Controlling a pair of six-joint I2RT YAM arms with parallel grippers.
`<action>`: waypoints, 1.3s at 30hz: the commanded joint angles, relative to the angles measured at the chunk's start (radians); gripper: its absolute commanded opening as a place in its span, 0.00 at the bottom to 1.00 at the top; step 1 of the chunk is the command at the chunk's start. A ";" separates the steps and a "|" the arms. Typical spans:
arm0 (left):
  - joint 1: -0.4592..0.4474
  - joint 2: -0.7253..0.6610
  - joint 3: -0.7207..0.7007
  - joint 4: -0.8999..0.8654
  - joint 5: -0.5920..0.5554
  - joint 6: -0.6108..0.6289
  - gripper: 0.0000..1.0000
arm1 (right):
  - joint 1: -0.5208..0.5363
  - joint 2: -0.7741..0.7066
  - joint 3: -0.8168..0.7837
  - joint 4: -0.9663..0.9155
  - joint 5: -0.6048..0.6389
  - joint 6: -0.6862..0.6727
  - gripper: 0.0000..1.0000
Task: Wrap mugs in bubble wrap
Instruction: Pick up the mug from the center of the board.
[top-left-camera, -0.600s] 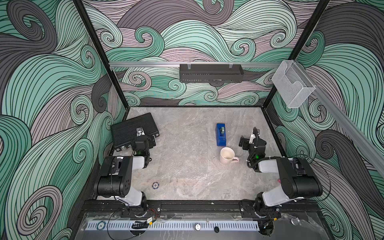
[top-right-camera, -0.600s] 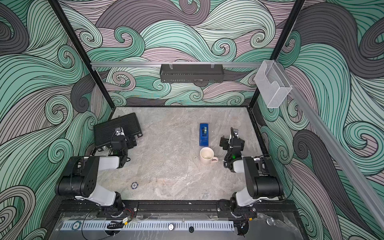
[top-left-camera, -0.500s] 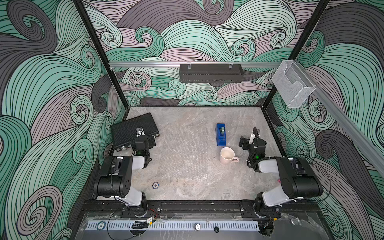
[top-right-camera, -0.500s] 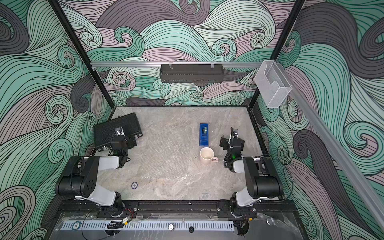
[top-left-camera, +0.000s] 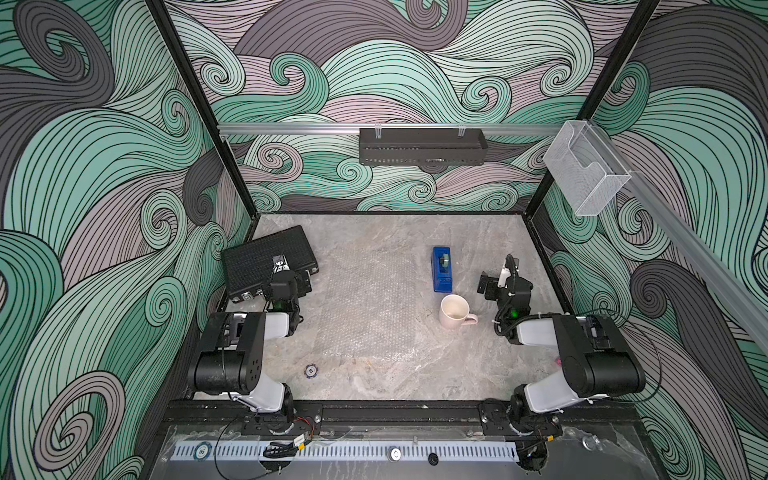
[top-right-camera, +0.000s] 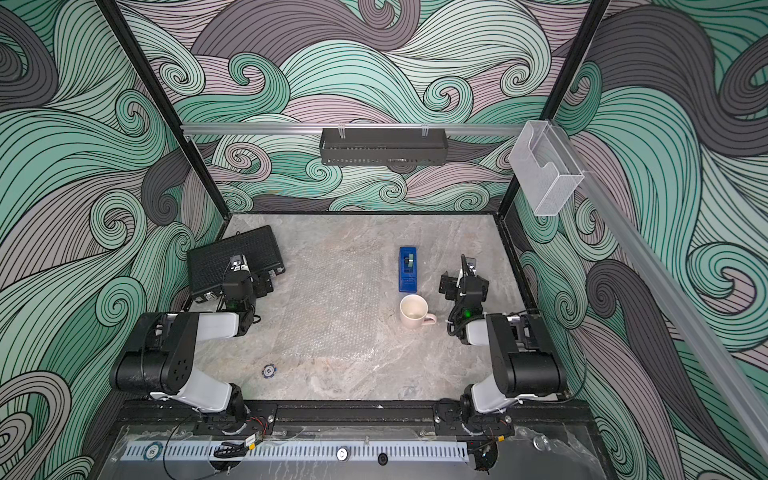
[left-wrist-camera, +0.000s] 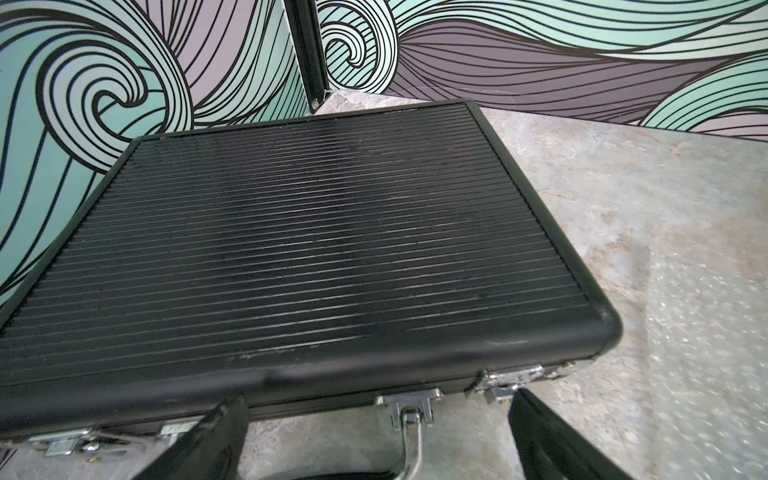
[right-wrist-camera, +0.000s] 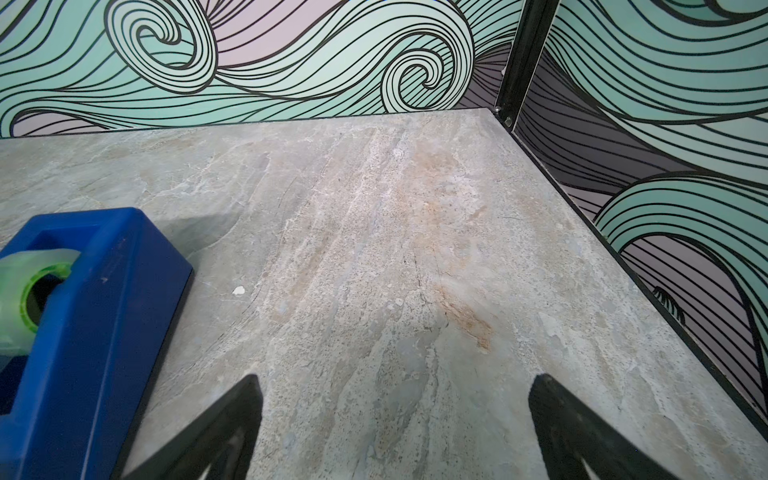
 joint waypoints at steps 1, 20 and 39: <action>0.003 -0.012 0.006 -0.009 0.009 -0.008 0.98 | -0.001 -0.007 0.007 0.007 -0.005 -0.015 0.99; -0.339 -0.432 0.523 -1.272 0.350 -0.483 0.99 | 0.045 -0.344 0.657 -1.649 -0.476 0.239 0.93; -0.444 -0.317 0.242 -1.142 0.402 -0.507 0.98 | 0.281 -0.020 0.780 -1.782 -0.245 0.099 0.51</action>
